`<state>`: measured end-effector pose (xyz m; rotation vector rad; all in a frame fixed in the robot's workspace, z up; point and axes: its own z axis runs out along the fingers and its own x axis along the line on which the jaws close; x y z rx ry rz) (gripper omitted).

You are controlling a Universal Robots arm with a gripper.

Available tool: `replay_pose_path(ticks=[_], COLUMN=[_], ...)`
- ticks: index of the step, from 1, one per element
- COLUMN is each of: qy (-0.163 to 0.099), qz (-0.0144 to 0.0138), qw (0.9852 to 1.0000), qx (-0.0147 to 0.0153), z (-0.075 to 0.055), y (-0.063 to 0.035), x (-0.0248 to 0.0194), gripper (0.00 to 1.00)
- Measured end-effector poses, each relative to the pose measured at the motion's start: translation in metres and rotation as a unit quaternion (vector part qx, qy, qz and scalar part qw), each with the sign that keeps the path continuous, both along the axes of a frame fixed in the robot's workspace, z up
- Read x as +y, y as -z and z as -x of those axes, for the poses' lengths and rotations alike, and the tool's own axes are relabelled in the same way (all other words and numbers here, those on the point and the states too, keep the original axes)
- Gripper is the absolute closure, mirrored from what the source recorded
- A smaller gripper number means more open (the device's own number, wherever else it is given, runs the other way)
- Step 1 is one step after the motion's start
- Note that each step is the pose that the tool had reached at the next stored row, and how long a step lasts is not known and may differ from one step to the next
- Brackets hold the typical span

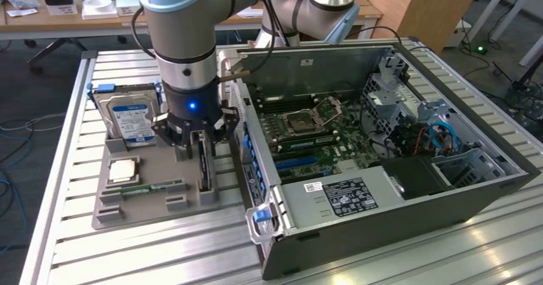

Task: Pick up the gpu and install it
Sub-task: 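Pick up the gpu and move the gpu toward the slot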

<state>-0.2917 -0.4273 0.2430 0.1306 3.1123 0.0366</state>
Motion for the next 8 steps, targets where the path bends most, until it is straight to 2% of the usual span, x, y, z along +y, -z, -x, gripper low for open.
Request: replay_pose_path(ticks=[2,8], qy=[0.000,0.000], qz=[0.0009,0.0014], qw=[1.0000,1.0000], qx=[0.0000,0.0000], z=[0.0000,0.0000], y=[0.0004,0.0007], x=[0.0003,0.0025], gripper=[0.53,0.53])
